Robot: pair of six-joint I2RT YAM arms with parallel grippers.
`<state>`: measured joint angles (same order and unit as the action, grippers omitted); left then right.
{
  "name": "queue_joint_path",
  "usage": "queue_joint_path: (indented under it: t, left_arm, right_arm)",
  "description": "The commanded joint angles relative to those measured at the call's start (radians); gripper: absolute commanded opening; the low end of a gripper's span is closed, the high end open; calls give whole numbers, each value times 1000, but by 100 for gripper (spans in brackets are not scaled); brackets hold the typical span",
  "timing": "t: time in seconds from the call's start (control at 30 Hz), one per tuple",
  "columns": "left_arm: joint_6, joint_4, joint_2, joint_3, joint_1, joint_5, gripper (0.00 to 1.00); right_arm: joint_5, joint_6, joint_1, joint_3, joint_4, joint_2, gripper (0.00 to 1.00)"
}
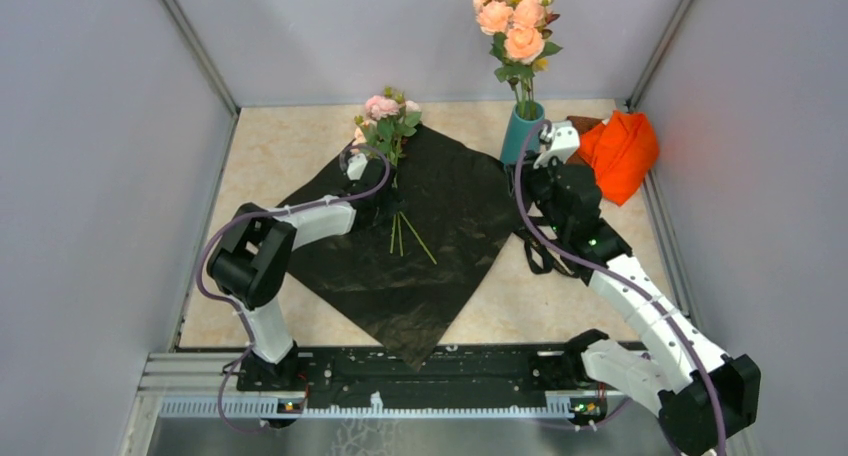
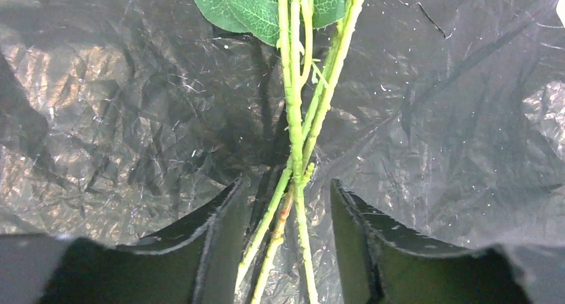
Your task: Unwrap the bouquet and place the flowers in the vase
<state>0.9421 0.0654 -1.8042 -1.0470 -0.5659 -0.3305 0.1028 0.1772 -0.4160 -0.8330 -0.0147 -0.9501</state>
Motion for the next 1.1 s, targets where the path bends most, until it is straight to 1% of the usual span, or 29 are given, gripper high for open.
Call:
queue_joint_path:
  t: [0.0,0.07,0.17,0.23,0.4,0.53,0.73,0.87,0.97,1.07]
  left_arm:
    - [45,-38,-31,-40,2,-2,49]
    - [46,-35,-39,-49,3,4,36]
    - [37,-45,-47,-54,3,11,12]
    - [30,-52,-51,-57,2,14,1]
    - [10,-48,-51,-66,5,27,0]
    - [-26,-40,-7,-65,0,18,0]
    - [-161,-28,113,-75,-32,-56,0]
    - [-250,-43,205,-65,-59,-76,0]
    - [-322,-73,273,-25,-79,-66,0]
    - [-396,-157,352,58,-95,-27,0]
  right_arm:
    - [42,4,-62,30,-27,9,25]
    - [47,5,-77,41,-30,7,25]
    - [56,3,-92,44,-31,3,25]
    - [59,2,-97,46,-30,1,25]
    - [62,-2,-102,51,-28,-4,25]
    - [58,-2,-118,59,-37,-28,25]
    - [69,-1,-154,63,-62,-78,25]
    - [81,-1,-190,49,-75,-122,25]
    - [88,-2,-218,29,-81,-163,25]
    - [90,-2,-240,5,-85,-203,25]
